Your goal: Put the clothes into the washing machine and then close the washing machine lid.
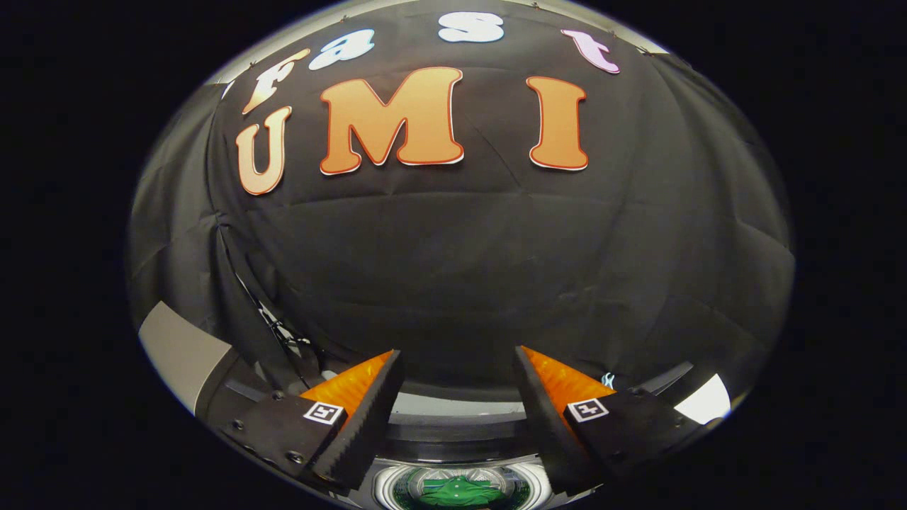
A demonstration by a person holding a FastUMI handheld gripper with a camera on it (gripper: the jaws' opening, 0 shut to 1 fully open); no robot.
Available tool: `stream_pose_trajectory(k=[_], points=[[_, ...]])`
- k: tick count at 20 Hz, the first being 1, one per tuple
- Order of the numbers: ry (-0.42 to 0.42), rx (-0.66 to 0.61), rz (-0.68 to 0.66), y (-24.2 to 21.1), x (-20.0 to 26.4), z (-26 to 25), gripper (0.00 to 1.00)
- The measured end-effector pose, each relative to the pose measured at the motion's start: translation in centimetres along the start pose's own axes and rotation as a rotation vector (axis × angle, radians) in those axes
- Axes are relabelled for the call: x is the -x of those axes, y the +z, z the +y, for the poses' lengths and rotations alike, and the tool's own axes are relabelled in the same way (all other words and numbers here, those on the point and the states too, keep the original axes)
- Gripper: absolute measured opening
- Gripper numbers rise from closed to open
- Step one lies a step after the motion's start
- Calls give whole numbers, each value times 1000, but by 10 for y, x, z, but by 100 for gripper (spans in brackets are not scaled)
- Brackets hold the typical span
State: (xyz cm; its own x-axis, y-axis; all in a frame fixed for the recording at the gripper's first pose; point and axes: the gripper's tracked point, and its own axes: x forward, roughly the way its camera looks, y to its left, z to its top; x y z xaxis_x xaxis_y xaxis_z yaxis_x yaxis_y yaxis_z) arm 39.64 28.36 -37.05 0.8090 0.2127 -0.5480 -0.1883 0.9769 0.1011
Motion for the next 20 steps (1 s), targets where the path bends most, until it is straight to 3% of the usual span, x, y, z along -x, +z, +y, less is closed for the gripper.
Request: stream_pose_trajectory(k=[10, 20], points=[[-11, 1, -60, -17, 39, 2, 99], [-22, 2, -8, -55, 77, 3, 99]])
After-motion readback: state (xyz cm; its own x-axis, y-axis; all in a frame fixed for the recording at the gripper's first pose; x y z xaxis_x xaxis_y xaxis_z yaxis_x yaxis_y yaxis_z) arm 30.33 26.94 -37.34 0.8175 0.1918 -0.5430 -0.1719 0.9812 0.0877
